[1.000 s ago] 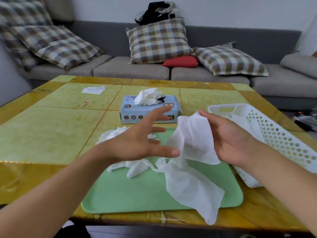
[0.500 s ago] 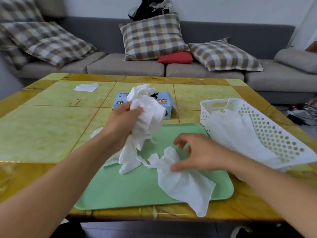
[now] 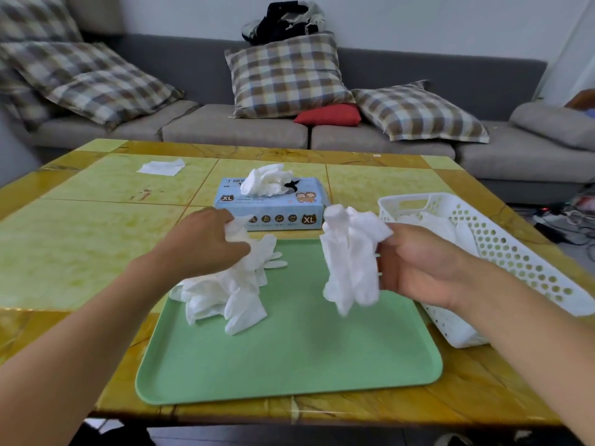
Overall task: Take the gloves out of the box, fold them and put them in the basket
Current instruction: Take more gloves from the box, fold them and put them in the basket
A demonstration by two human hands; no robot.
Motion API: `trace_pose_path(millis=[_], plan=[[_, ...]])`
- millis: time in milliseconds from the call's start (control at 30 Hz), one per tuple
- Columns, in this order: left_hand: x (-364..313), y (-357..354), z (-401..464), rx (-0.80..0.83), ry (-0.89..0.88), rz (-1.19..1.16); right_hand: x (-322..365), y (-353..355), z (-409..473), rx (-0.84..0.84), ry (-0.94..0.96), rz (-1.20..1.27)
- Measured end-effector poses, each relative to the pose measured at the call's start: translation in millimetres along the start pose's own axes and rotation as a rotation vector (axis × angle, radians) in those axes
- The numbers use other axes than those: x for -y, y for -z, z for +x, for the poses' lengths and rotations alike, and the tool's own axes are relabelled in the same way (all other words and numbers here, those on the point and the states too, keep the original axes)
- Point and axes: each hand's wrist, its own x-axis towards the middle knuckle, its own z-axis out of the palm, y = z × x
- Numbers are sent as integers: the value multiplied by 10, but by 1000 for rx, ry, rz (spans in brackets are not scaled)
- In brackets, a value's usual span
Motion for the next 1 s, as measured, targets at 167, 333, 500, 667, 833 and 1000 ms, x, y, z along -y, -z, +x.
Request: trace_pose_path(millis=[167,333,500,667,833,1000], plan=[[-231,26,-136,103,-126,-259,-28,-50,-39,251,-59,212],[-323,-237,-206,216,-272,-262,-6,-85,-88,-19,-177,158],[-218,-304,-153,69,-340,96,60,-63,-144,-116,-149,22],[-227,-3,0,-366,-165,-520,151,46,-134,15,40,-76],[-94,386,-31,-395,-150,-884,177,99,-121,35,56,97],[-107,326,-106,33,-227,-870,248,61,-162,103,-14,427]])
